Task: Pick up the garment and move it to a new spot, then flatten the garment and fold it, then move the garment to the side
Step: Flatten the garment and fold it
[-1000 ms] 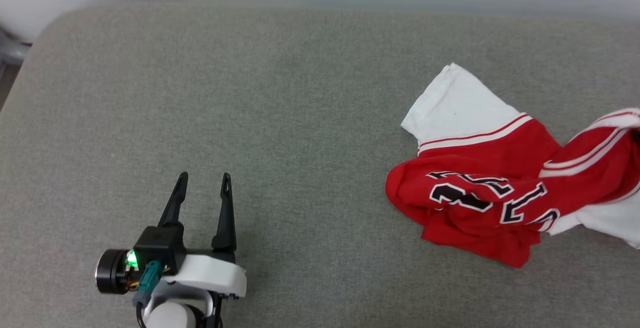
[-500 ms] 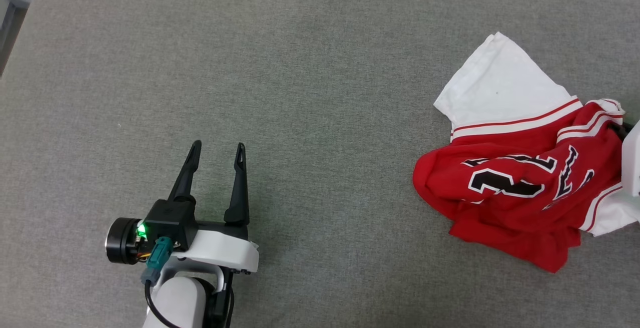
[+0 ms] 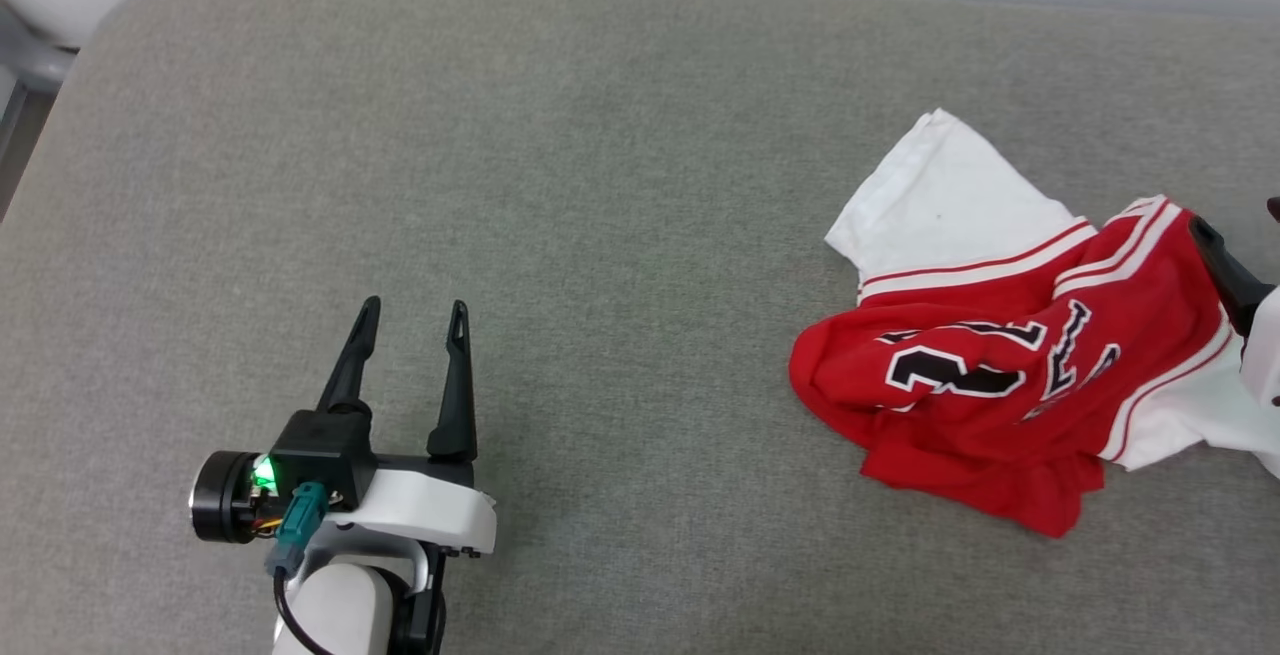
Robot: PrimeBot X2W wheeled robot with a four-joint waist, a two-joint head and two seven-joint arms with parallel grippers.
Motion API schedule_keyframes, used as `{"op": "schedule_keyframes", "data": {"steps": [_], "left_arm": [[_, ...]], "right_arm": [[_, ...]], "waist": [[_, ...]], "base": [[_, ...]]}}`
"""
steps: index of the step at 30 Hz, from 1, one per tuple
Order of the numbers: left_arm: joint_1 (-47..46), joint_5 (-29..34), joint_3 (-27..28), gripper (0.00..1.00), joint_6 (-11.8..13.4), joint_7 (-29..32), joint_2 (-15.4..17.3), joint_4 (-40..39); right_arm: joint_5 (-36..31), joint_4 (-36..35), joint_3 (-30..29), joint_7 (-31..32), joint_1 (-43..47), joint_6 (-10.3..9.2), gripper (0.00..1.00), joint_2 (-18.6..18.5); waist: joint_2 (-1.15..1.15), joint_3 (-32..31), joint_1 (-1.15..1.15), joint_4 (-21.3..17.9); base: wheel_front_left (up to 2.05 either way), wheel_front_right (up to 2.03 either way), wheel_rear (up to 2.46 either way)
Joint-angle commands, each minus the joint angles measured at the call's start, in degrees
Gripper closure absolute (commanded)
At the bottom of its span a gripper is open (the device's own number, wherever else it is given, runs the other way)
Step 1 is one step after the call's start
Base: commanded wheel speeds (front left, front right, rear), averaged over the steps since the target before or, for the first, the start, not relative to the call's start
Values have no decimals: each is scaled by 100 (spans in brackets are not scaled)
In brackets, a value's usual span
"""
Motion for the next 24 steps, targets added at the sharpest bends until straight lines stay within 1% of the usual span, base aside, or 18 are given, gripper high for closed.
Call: {"op": "schedule_keyframes", "data": {"steps": [1, 5, 8, 10, 13, 16, 18, 19, 22, 24], "left_arm": [[28, 42, 11, 0, -6, -14, 38, -6], [-61, 76, 78, 0, -92, -14, 125, 19], [-185, 78, 111, 0, -189, -14, 208, 38], [-303, 92, 119, 0, -284, -14, 299, 86], [-554, 70, 99, 0, -452, -14, 422, 190], [-845, -92, 64, 0, -656, -14, 520, 368], [-1084, -147, -47, 0, -746, 25, 627, 512], [-1351, -247, -153, 0, -817, 132, 705, 634], [-1736, -452, -313, 0, -878, 320, 861, 762], [-2154, -609, -572, 0, -899, 577, 1025, 868]], "right_arm": [[-49, -23, -44, -111, 119, -6, 0, 26], [-359, -249, -446, -900, 331, -6, 0, 179], [-757, -524, -851, -1391, 599, -6, 0, 432], [-1030, -785, -1178, -1577, 805, -6, 0, 665], [-1479, -1375, -1631, -1714, 1224, -6, 0, 1120], [-1919, -2026, -2032, -1762, 1692, -6, 0, 1605], [-2148, -2452, -2236, -1787, 2011, -6, 0, 1927], [-2323, -2825, -2384, -1795, 2280, -6, 0, 2182], [-2521, -3252, -2505, -1778, 2615, -6, 0, 2477], [-2602, -3517, -2514, -1730, 2876, -6, 0, 2657]], "waist": [[0, -122, -1, -113], [0, -303, -1, -278], [0, -406, -1, -414], [0, -464, -1, -498], [0, -524, -1, -634], [0, -567, -1, -777], [0, -584, -1, -852], [0, -579, -1, -933], [0, -555, -1, -1070], [0, -512, -1, -1198]], "base": [[0, 0, 0], [0, 0, 0], [0, 0, 0], [0, 0, 0], [0, 0, 0], [0, 0, 0], [0, 0, 0], [0, 0, 0], [0, 0, 0], [0, 0, 0]]}}
